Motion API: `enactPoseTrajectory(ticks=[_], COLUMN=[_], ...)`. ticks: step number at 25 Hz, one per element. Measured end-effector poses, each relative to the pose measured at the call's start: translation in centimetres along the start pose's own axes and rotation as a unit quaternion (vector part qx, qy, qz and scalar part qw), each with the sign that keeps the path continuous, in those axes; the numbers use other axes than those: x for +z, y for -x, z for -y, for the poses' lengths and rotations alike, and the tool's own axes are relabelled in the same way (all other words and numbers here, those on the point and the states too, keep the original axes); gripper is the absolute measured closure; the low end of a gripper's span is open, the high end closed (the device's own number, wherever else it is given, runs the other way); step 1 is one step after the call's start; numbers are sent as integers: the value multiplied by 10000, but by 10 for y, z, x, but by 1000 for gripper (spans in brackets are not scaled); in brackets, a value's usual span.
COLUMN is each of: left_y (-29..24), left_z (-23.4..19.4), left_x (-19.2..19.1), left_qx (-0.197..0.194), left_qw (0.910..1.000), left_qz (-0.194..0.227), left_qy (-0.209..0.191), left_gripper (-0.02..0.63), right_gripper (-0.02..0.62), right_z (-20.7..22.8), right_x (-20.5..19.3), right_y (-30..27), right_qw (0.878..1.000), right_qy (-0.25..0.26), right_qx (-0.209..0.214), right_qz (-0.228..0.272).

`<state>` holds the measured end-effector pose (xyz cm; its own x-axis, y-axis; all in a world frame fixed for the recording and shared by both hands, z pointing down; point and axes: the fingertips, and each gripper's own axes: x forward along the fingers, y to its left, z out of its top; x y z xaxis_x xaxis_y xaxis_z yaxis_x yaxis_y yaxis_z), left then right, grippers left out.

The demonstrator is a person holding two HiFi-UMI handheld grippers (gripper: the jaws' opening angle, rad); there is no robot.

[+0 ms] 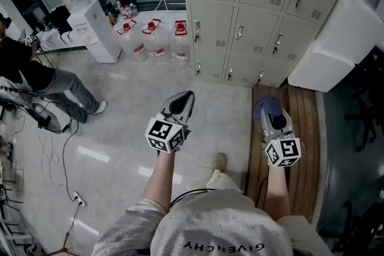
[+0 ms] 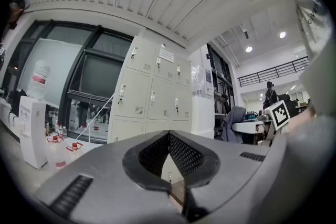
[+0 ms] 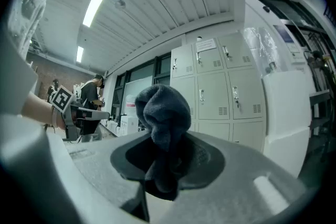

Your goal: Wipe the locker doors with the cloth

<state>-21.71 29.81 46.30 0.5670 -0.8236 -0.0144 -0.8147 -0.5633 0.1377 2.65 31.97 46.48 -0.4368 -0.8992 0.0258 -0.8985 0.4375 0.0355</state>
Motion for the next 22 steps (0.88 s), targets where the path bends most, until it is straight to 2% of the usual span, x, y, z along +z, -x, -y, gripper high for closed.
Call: enactPoseTrajectory(ticks=[9,22], left_y=[-85,-180], left_z=[-39,-64], left_x=[-6,-8], left_qx=[152,268], left_qw=[9998,9996], left_qz=[-12,43], left_qy=[144,126], left_gripper=[607,607], right_gripper=[488,488], right_z=[53,124], right_x=[-9,-17], right_y=[-76,-150], right_qw=[9999,9997], right_qy=[0,-20], right_qx=[93,253], right_qz=[-45,33])
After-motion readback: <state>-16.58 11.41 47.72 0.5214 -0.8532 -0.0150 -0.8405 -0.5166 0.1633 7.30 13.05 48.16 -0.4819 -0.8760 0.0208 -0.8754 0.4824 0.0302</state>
